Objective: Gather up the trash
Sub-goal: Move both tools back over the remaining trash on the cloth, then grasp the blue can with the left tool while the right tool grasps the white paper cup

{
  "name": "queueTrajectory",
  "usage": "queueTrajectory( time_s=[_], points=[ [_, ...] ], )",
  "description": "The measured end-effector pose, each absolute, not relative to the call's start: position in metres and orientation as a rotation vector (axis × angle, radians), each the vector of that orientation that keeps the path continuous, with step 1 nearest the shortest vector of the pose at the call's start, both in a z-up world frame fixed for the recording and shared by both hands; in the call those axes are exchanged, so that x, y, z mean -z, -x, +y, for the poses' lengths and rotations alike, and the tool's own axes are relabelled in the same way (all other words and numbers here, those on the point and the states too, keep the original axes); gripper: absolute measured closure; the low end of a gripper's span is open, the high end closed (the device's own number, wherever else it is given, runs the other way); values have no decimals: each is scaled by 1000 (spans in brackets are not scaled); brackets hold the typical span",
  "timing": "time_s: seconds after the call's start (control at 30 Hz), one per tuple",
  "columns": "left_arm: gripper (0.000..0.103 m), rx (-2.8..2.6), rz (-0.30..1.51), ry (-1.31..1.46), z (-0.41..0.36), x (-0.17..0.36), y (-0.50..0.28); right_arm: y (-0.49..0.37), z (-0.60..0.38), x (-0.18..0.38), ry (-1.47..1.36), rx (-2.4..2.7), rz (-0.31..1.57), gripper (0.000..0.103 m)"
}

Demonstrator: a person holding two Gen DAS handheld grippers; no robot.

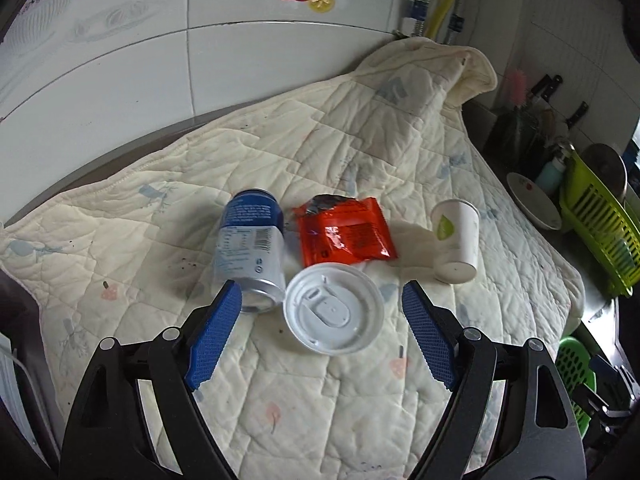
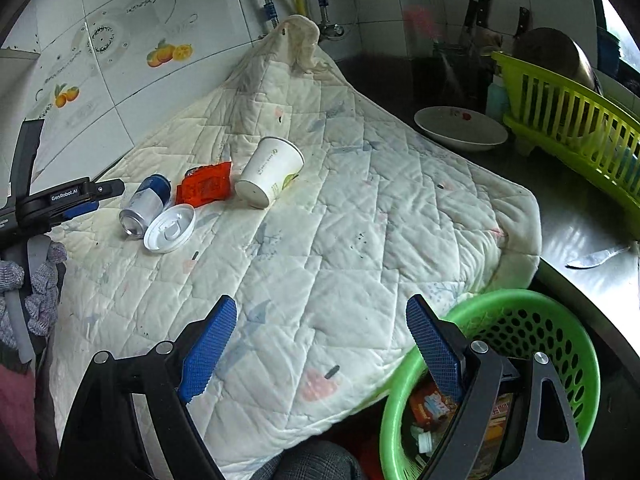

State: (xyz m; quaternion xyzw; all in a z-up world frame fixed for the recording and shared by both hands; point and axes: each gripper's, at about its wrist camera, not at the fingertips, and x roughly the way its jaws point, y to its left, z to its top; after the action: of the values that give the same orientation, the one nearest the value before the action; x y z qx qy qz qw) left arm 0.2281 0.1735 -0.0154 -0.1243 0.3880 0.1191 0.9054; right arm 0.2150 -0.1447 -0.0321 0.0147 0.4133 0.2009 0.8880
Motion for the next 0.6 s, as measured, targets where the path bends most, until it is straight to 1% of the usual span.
queueTrajectory(
  time_s=[0.17, 0.27, 0.47, 0.53, 0.6],
  points=[
    [19, -275, 820, 297, 205, 24, -238, -245, -121, 33, -45, -451, 887, 19],
    [17, -285, 831, 324, 220, 29, -243, -265, -108, 33, -64, -468, 906, 19],
    [14, -293, 854, 328, 241, 38, -258, -311, -82, 37, -116, -508, 957, 19],
    [11, -289, 873, 327, 245, 42, -264, -326, -75, 39, -150, -520, 980, 19],
    [11, -284, 887, 326, 248, 47, -270, -343, -66, 44, -178, -535, 1010, 19]
  ],
)
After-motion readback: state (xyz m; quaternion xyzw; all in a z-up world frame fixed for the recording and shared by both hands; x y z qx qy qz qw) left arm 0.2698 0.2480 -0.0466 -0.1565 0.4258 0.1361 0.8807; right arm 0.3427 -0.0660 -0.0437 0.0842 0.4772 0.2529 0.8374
